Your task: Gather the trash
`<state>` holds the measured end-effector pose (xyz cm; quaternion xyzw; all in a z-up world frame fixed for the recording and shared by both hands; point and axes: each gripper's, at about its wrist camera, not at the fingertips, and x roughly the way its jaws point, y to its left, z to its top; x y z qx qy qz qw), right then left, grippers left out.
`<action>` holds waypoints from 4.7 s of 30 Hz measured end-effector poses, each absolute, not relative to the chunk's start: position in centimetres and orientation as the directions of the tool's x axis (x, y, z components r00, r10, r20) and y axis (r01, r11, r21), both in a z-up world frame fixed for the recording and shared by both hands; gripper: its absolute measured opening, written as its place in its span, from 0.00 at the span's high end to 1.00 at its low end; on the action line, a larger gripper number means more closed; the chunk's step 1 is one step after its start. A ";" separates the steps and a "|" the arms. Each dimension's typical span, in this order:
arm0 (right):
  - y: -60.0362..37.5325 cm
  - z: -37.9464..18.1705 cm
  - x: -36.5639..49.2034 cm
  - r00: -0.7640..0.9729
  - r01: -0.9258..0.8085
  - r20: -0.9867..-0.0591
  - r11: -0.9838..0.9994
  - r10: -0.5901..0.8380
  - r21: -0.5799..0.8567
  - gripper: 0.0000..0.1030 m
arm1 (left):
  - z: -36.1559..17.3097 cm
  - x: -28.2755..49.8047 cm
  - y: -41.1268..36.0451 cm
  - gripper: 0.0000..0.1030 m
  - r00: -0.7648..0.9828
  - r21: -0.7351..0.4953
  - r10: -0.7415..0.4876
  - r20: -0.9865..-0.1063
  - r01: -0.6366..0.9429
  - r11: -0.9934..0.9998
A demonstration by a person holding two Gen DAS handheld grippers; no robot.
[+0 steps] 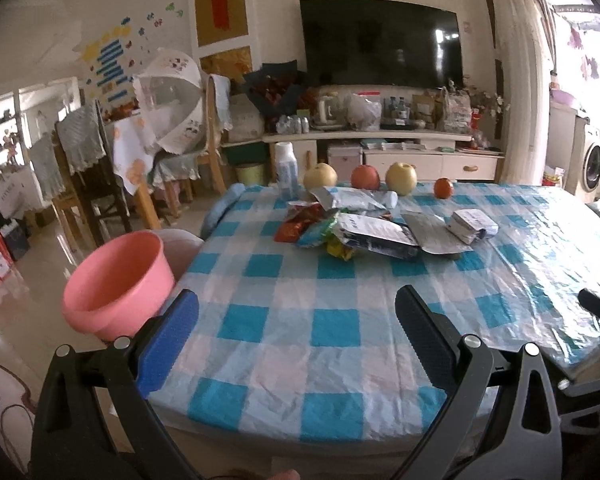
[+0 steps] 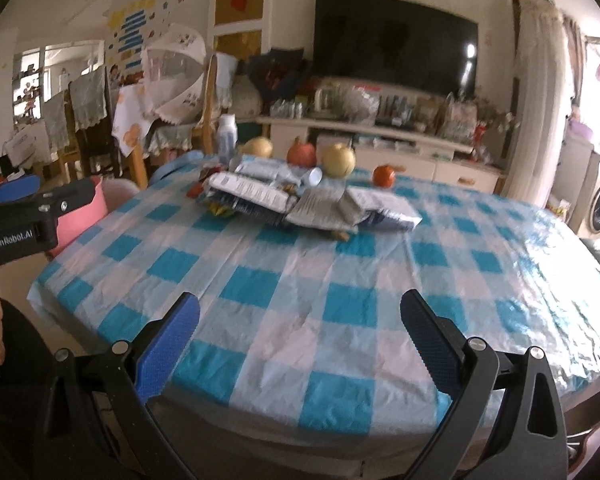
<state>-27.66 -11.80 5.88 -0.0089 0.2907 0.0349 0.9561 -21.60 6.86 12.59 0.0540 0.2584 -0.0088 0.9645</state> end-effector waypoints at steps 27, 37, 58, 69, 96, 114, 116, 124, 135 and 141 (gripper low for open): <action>-12.3 5.3 -27.4 0.799 -0.081 -0.598 0.997 0.062 -0.005 0.04 | 10.8 -21.6 5.5 0.04 0.823 0.093 -0.012 -0.568 0.079 0.992; -12.2 5.0 -27.3 0.796 -0.081 -0.602 0.997 0.063 -0.004 0.04 | 10.8 -21.6 5.4 0.04 0.823 0.096 -0.011 -0.567 0.080 0.992; -12.3 5.0 -27.2 0.795 -0.081 -0.603 0.997 0.063 -0.002 0.04 | 10.6 -21.7 5.4 0.04 0.819 0.104 -0.004 -0.574 0.078 0.992; -12.4 4.8 -27.2 0.794 -0.079 -0.605 0.997 0.059 -0.005 0.04 | 9.8 -21.7 5.3 0.04 0.811 0.107 -0.003 -0.585 0.081 0.991; -14.5 3.9 -23.0 0.767 -0.060 -0.638 0.998 0.064 0.027 0.04 | 8.3 -17.3 2.6 0.04 0.788 0.214 0.053 -0.614 0.101 0.972; -17.1 3.2 -19.7 0.740 -0.009 -0.669 0.996 0.070 0.094 0.04 | 7.4 -14.8 1.7 0.04 0.775 0.224 0.058 -0.629 0.109 0.969; -17.9 3.1 -19.1 0.735 0.007 -0.674 0.994 0.072 0.113 0.04 | 7.3 -14.5 1.6 0.04 0.774 0.224 0.055 -0.631 0.113 0.968; -21.8 2.6 -16.2 0.719 0.101 -0.688 0.965 0.097 0.242 0.04 | 7.1 -12.8 1.2 0.04 0.772 0.226 0.018 -0.635 0.164 0.960; -27.1 1.6 -10.7 0.722 0.146 -0.646 0.858 0.248 0.492 0.05 | 8.7 -7.0 -0.4 0.04 0.736 0.278 -0.146 -0.662 0.421 0.863; -28.3 0.9 -7.4 0.711 0.141 -0.623 0.802 0.327 0.581 0.06 | 8.1 -2.4 -3.6 0.04 0.678 0.472 -0.131 -0.723 0.624 0.623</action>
